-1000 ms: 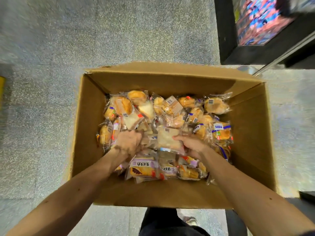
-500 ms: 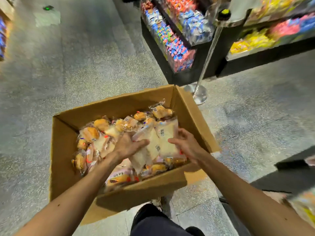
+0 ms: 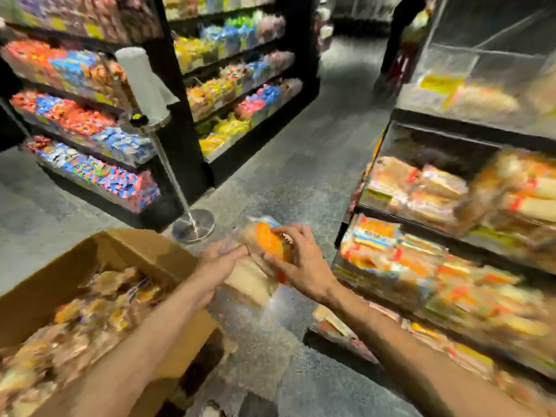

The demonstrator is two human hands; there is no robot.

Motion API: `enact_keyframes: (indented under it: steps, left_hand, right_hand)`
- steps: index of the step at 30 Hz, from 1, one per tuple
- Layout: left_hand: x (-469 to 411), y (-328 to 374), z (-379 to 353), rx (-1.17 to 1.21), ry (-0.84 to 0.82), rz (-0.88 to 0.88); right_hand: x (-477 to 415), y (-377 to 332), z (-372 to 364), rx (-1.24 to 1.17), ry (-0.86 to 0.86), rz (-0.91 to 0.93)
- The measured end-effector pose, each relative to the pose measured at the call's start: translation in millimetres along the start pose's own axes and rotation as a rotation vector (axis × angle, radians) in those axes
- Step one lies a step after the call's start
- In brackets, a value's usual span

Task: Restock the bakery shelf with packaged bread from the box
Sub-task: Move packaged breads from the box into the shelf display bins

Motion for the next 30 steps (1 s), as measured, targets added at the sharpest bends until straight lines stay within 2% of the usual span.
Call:
enact_keyframes:
  steps: [6, 12, 20, 25, 30]
  left_hand:
    - [11.8, 60.2, -152.0, -0.021, -0.241, -0.107]
    - [21.4, 97.9, -252.4, -0.129, -0.436, -0.192]
    - [-8.5, 135.2, -321.7, -0.220, -0.648, -0.247]
    - [-63.5, 217.3, -353.1, -0.156, -0.706, -0.301]
    - [-115.4, 323.4, -374.8, -0.076, -0.728, -0.430]
  right_hand:
    - [53.8, 39.3, 153.3, 0.030, 0.277, -0.090]
    - [96.2, 75.6, 237.4, 0.005, 0.334, -0.215]
    - [88.8, 108.4, 303.6, 0.029, 0.449, -0.269]
    - [33.9, 71.6, 384.9, 0.109, 0.518, -0.226]
    - [-31.1, 18.0, 467.8, 0.228, 0.612, -0.174]
Point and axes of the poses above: each hand's wrist, its own x-axis away from the middle knuckle, its own z-axis out of the back of the hand, y = z × x, the point moved 10 cm from there along -x, towards the middle knuckle, and after that the axes turned 6 degrees about -z, right-handed, at the moved point
